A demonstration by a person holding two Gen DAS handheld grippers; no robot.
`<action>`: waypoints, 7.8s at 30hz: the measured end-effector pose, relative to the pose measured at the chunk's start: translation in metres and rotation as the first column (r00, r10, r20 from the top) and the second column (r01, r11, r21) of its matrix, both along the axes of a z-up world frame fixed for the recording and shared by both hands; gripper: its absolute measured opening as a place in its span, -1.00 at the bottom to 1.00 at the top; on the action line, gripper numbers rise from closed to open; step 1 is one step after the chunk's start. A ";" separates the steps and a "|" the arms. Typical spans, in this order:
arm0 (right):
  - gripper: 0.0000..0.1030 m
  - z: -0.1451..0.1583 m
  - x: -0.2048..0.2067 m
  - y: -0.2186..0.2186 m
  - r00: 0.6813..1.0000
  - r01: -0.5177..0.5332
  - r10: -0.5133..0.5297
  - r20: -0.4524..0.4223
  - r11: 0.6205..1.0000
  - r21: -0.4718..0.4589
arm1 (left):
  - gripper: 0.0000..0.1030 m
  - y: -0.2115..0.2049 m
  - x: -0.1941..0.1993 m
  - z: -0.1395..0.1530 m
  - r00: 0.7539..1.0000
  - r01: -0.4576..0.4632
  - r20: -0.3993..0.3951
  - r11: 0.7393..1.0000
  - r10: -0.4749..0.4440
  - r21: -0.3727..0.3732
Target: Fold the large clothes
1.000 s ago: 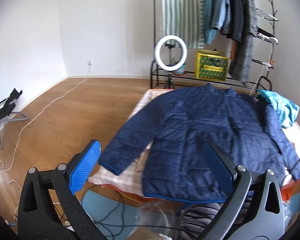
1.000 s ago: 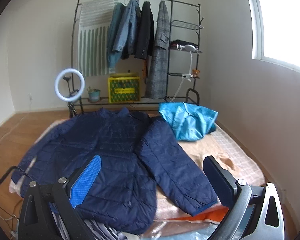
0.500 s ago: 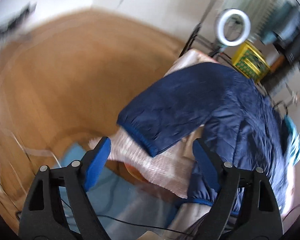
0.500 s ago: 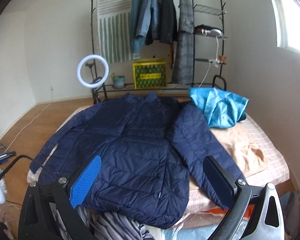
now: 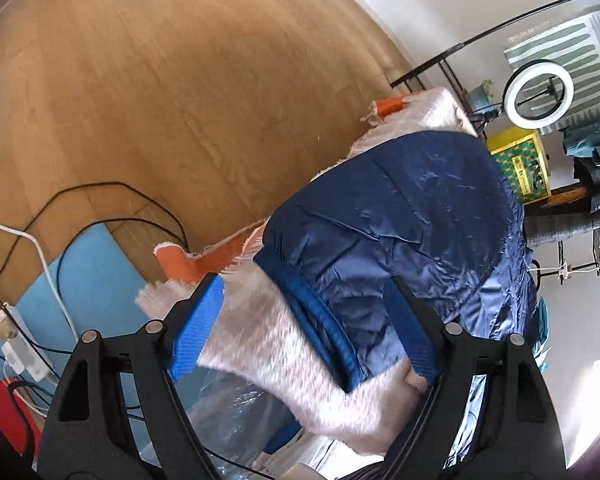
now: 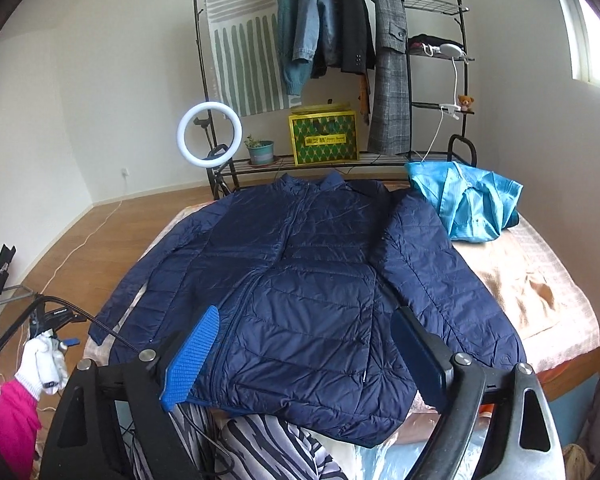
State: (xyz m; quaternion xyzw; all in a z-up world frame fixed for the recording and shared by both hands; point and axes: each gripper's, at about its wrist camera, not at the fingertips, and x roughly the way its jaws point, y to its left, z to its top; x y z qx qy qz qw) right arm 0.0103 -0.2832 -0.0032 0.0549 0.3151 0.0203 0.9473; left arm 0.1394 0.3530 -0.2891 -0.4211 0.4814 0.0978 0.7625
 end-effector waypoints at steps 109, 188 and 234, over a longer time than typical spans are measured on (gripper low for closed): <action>-0.94 -0.119 0.443 -0.017 0.962 -0.122 0.141 -0.235 0.988 0.092 | -0.18 -0.277 0.238 0.080 0.842 0.454 0.056 0.762 -0.536 0.462; 0.04 -0.148 0.011 -0.308 0.862 0.460 -0.329 -0.386 0.828 0.321 | -0.18 -0.464 -0.023 0.234 0.545 0.547 0.249 0.564 -0.801 0.618; -0.91 -0.035 0.124 -0.176 0.995 0.059 -0.022 -0.097 0.917 0.396 | -0.18 -0.418 0.018 0.205 0.611 0.575 0.278 0.657 -0.741 0.488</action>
